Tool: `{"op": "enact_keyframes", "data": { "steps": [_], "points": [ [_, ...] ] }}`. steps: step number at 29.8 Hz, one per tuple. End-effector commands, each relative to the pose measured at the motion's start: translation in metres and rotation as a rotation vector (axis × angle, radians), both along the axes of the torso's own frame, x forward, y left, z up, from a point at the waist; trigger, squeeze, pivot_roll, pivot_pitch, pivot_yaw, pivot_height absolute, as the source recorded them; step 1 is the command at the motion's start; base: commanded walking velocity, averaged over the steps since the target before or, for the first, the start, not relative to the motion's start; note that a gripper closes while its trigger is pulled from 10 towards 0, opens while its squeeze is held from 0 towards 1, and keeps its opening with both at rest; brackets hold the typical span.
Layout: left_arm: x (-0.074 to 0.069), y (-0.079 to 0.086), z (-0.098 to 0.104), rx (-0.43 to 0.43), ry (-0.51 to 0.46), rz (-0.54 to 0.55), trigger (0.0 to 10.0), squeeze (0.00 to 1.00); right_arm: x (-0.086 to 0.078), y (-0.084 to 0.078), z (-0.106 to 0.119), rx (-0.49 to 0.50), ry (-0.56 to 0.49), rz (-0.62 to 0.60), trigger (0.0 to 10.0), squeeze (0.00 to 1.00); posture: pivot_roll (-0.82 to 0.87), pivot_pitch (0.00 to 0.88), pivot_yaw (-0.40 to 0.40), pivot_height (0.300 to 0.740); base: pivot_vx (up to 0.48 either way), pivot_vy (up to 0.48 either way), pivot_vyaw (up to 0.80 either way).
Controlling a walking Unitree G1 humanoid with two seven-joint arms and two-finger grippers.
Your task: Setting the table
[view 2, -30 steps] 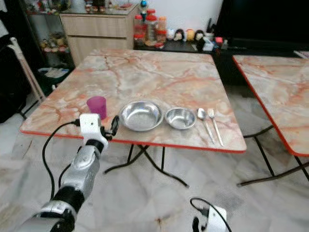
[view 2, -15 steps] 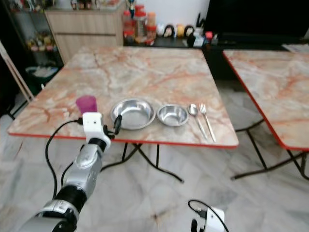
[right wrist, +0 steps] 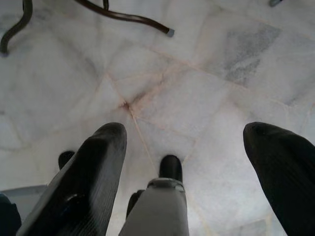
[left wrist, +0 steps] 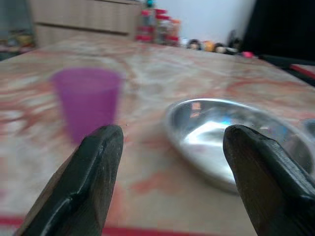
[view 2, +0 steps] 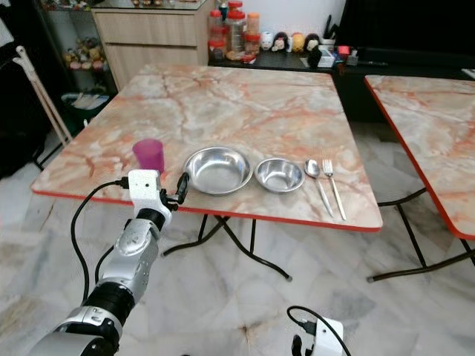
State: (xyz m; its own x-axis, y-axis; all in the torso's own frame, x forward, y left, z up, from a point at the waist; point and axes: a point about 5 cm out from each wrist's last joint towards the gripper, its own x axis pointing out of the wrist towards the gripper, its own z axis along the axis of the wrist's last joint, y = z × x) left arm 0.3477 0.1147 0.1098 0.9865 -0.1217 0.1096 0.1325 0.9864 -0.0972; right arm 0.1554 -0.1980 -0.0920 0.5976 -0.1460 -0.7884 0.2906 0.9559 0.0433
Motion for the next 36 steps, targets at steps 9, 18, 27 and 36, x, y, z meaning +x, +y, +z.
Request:
{"op": "enact_keyframes", "data": {
  "steps": [9,18,27,36],
  "points": [
    [0.0017,0.0,0.0049,-0.001,-0.013,0.007,10.0,0.0,0.0027,-0.0002,0.0015,-0.008,-0.013,0.023,10.0,0.0,0.02,0.0,-0.01,0.74,0.258,0.0,0.08],
    [0.0016,0.0001,0.0049,0.0,-0.013,0.007,10.0,0.0,0.0028,-0.0004,0.0014,0.008,-0.016,-0.008,10.0,0.0,0.02,0.0,-0.01,0.74,0.269,0.0,0.18],
    [0.0015,-0.0006,0.0052,0.001,-0.015,0.004,10.0,0.0,0.0024,-0.0002,0.0012,0.006,-0.013,-0.005,10.0,0.0,0.02,0.0,-0.009,0.74,0.273,0.0,0.0],
    [0.0015,-0.0008,0.0053,0.002,-0.015,0.0,10.0,0.0,0.0026,0.0004,0.0012,0.004,-0.013,0.002,10.0,0.0,0.02,0.0,-0.009,0.74,0.276,0.0,0.0]
  ]
}}
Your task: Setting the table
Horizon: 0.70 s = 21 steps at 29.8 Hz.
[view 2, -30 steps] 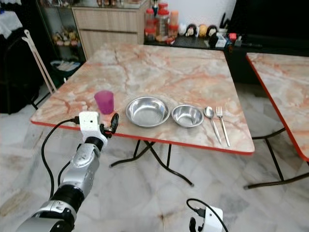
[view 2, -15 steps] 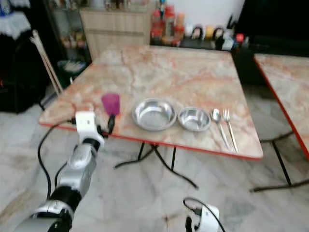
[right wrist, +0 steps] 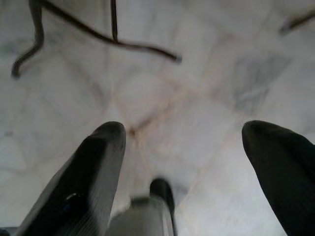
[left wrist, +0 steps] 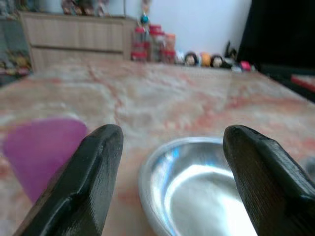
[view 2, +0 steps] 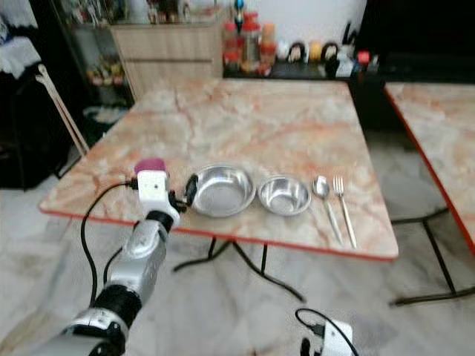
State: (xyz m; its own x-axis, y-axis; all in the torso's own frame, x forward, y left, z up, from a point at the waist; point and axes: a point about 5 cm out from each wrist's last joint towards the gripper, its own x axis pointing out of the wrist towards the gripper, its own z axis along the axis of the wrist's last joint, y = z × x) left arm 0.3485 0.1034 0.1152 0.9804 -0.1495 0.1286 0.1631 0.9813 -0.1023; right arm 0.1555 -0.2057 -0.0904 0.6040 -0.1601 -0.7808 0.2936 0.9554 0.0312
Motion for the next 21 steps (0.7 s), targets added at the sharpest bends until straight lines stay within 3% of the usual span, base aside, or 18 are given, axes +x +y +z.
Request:
{"op": "enact_keyframes", "data": {
  "steps": [1,21],
  "points": [
    [0.0007,0.0105,0.0,0.01,0.003,0.029,10.0,0.0,0.0026,0.0082,-0.0003,0.02,-0.004,0.006,10.0,0.0,0.02,0.0,-0.01,0.74,0.274,0.0,0.0],
    [0.0004,0.01,0.0002,0.008,0.0,0.024,10.0,0.0,0.0027,0.0086,-0.0005,0.02,0.001,0.013,10.0,0.0,0.02,0.0,-0.011,0.74,0.277,0.0,0.0]
  ]
}}
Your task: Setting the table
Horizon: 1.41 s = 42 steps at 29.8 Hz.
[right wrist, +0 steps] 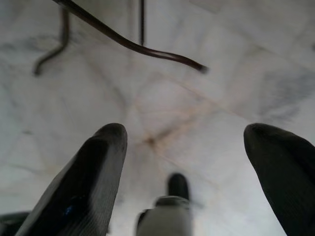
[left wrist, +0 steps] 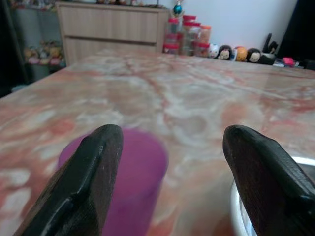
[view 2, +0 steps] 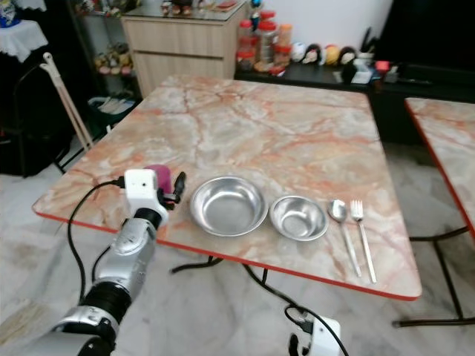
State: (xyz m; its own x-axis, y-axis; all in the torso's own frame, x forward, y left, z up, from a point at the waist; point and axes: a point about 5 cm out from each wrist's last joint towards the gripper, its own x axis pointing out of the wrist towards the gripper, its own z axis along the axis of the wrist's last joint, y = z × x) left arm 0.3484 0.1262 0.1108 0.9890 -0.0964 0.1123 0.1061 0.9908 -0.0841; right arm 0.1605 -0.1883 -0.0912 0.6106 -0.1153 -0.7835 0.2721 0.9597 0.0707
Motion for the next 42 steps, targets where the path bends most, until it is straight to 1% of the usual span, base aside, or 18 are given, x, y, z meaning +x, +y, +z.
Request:
{"op": "enact_keyframes", "data": {
  "steps": [1,6,12,15,17,20,23,24,26,30,31,32,34,35,36,37,39,42],
  "points": [
    [0.0,-0.013,0.005,-0.012,-0.014,-0.033,10.0,0.0,-0.002,-0.009,0.0,-0.019,0.006,-0.009,10.0,0.0,0.02,0.0,-0.011,0.74,0.277,0.0,0.0],
    [-0.001,-0.011,0.004,-0.007,-0.02,-0.036,10.0,0.0,-0.003,-0.008,0.0,-0.019,0.008,-0.007,10.0,0.0,0.02,0.0,-0.009,0.74,0.274,0.0,0.0],
    [-0.005,-0.008,0.007,-0.005,-0.037,-0.047,10.0,0.0,-0.004,-0.007,-0.001,-0.018,0.01,-0.006,10.0,0.0,0.02,0.0,-0.008,0.74,0.0,0.0,0.0],
    [-0.012,-0.01,0.01,-0.004,-0.06,-0.112,10.0,0.0,-0.005,-0.006,-0.001,-0.022,0.018,0.013,10.0,0.0,0.03,0.0,-0.009,0.74,0.0,0.0,0.0],
    [-0.013,-0.01,0.011,-0.005,-0.064,-0.116,10.0,0.0,-0.005,-0.006,-0.001,-0.023,0.019,0.016,10.0,0.0,0.03,0.0,-0.008,0.74,0.0,0.0,0.0],
    [-0.018,-0.015,0.018,0.01,-0.086,-0.183,10.0,0.0,-0.005,-0.005,-0.001,-0.021,0.018,0.02,10.0,0.0,0.03,0.0,-0.007,0.74,0.0,0.0,0.0],
    [-0.021,-0.017,0.02,0.025,-0.077,-0.221,10.0,0.0,-0.005,-0.005,-0.002,-0.02,0.018,0.018,10.0,0.0,0.03,0.0,-0.007,0.74,0.0,0.0,0.0],
    [-0.022,-0.019,0.02,0.038,-0.066,-0.245,10.0,0.0,-0.006,-0.005,-0.002,-0.019,0.019,0.018,10.0,0.0,0.03,0.0,-0.006,0.74,0.0,0.0,0.0],
    [-0.023,-0.02,0.02,0.04,-0.06,-0.253,10.0,0.0,-0.006,-0.005,-0.002,-0.019,0.019,0.018,10.0,0.0,0.03,0.0,-0.006,0.74,0.0,0.0,0.0],
    [-0.025,-0.028,0.019,0.008,0.041,-0.34,10.0,0.0,-0.007,-0.004,-0.002,-0.018,0.022,0.018,10.0,0.0,0.03,0.0,-0.003,0.74,0.0,0.0,0.0],
    [-0.027,-0.031,0.019,0.0,0.072,-0.382,10.0,0.0,-0.007,-0.004,-0.002,-0.018,0.023,0.017,10.0,0.0,0.03,0.0,0.0,0.74,0.0,0.0,0.0],
    [-0.029,-0.032,0.019,0.004,0.095,-0.403,10.0,0.0,-0.008,-0.004,-0.003,-0.017,0.025,0.017,10.0,0.0,0.03,0.0,0.0,0.74,0.0,0.0,0.0],
    [-0.033,-0.036,0.021,0.006,0.102,-0.464,10.0,0.0,-0.009,-0.003,-0.003,-0.016,0.027,0.017,10.0,0.0,0.03,0.0,0.002,0.74,0.0,0.0,0.0],
    [-0.033,-0.036,0.021,0.006,0.102,-0.464,10.0,0.0,-0.009,-0.003,-0.003,-0.016,0.027,0.017,10.0,0.0,0.03,0.0,0.002,0.74,0.0,0.0,0.0],
    [-0.036,-0.037,0.022,0.04,0.118,-0.499,10.0,0.0,-0.009,-0.003,-0.003,-0.015,0.029,0.017,10.0,0.0,0.03,0.0,0.004,0.74,0.0,0.0,0.0],
    [-0.037,-0.035,0.019,0.07,0.138,-0.508,10.0,0.0,-0.01,-0.003,-0.004,-0.014,0.031,0.015,10.0,0.0,0.03,0.0,0.004,0.74,0.0,0.0,0.0],
    [-0.037,-0.034,0.016,0.064,0.165,-0.505,10.0,0.0,-0.01,-0.003,-0.004,-0.014,0.032,0.017,10.0,0.0,0.03,0.0,0.003,0.74,0.0,0.0,0.0],
    [-0.037,-0.033,0.013,0.087,0.204,-0.493,10.0,0.0,-0.011,-0.002,-0.004,-0.013,0.033,0.02,10.0,0.0,0.03,0.0,0.004,0.74,0.0,0.0,0.0]
  ]
}}
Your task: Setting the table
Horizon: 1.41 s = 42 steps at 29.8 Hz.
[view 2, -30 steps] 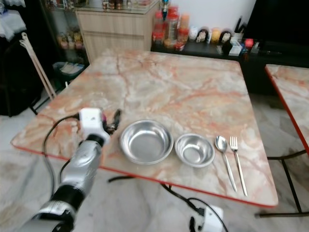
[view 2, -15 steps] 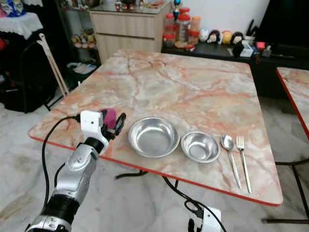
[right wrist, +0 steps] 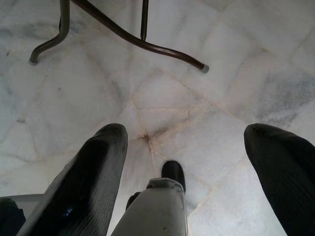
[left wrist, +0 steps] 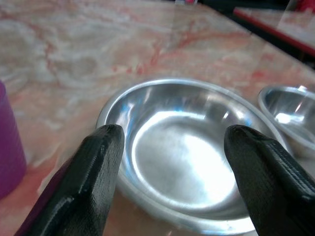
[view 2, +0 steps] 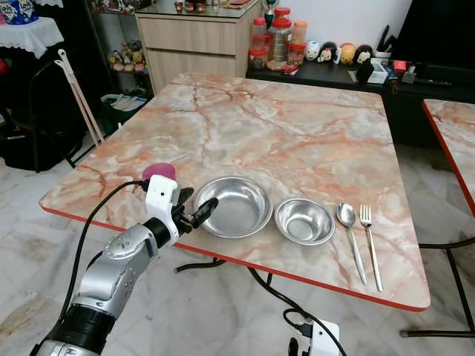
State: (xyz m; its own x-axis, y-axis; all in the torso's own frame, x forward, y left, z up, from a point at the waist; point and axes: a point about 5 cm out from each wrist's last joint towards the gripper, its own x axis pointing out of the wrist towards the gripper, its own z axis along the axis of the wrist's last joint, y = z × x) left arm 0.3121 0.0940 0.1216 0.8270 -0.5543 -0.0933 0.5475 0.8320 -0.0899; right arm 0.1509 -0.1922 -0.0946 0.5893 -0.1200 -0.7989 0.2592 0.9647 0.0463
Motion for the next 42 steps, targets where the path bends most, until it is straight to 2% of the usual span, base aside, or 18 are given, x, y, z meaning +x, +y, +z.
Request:
{"op": "enact_keyframes", "data": {
  "steps": [1,7,16,18,19,22,28,34,42],
  "points": [
    [-0.001,-0.001,0.002,0.025,0.006,-0.006,10.0,0.0,-0.001,0.002,-0.001,0.005,0.005,0.005,10.0,0.0,0.03,0.0,0.005,0.74,0.0,0.0,0.0],
    [0.008,-0.007,0.0,0.078,0.038,0.033,10.0,0.0,-0.001,0.003,-0.001,0.006,0.006,0.01,10.0,0.0,0.03,0.0,0.004,0.74,0.0,0.0,0.0],
    [0.019,-0.016,-0.005,0.1,0.099,0.052,10.0,0.0,0.0,0.002,0.0,0.005,0.005,0.004,10.0,0.0,0.03,0.0,0.003,0.74,0.0,0.0,0.0],
    [0.019,-0.017,-0.005,0.101,0.1,0.053,10.0,0.0,0.0,0.002,0.0,0.005,0.005,0.004,10.0,0.0,0.03,0.0,0.003,0.74,0.0,0.0,0.0],
    [0.024,-0.025,-0.005,0.123,0.102,0.029,10.0,0.0,0.001,0.002,0.0,0.005,0.004,0.007,10.0,0.0,0.02,0.0,0.006,0.74,0.0,0.0,0.0],
    [0.029,-0.034,-0.001,0.154,0.08,0.012,10.0,0.0,0.002,0.002,0.0,0.004,0.001,0.005,10.0,0.0,0.01,0.0,0.007,0.74,0.0,0.0,0.0],
    [0.038,-0.044,0.01,0.147,0.036,0.016,10.0,0.0,0.002,0.001,0.001,0.002,0.0,-0.003,10.0,0.0,0.0,0.0,0.012,0.74,0.0,0.0,0.0],
    [0.045,-0.045,0.013,0.151,0.03,0.044,10.0,0.0,0.003,0.001,0.001,0.002,-0.001,-0.003,10.0,0.0,0.0,0.0,0.012,0.74,0.0,0.0,0.0],
    [0.054,-0.035,0.008,0.188,0.068,0.101,10.0,0.0,0.004,0.0,0.001,0.002,-0.005,-0.003,10.0,0.0,0.0,0.0,0.008,0.74,0.0,0.0,0.0]
  ]
}}
